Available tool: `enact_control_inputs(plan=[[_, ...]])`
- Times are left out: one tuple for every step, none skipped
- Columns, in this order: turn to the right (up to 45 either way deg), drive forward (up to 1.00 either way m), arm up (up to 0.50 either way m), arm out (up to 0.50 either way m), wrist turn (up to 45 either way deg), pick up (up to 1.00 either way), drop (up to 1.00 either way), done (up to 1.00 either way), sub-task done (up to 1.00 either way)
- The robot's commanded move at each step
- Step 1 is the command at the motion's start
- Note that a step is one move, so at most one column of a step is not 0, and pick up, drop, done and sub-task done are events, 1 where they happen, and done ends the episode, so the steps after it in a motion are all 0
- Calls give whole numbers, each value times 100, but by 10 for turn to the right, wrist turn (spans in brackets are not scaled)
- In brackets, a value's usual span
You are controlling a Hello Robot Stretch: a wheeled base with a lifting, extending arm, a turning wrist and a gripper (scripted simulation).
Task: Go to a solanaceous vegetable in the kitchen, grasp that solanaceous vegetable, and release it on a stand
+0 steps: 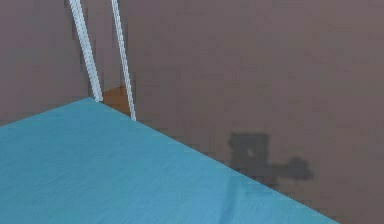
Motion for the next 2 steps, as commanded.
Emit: enact_control_inputs(plan=[[0,0,0,48,0,0,0,0,0],[0,0,0,0,450,0,0,0,0]])
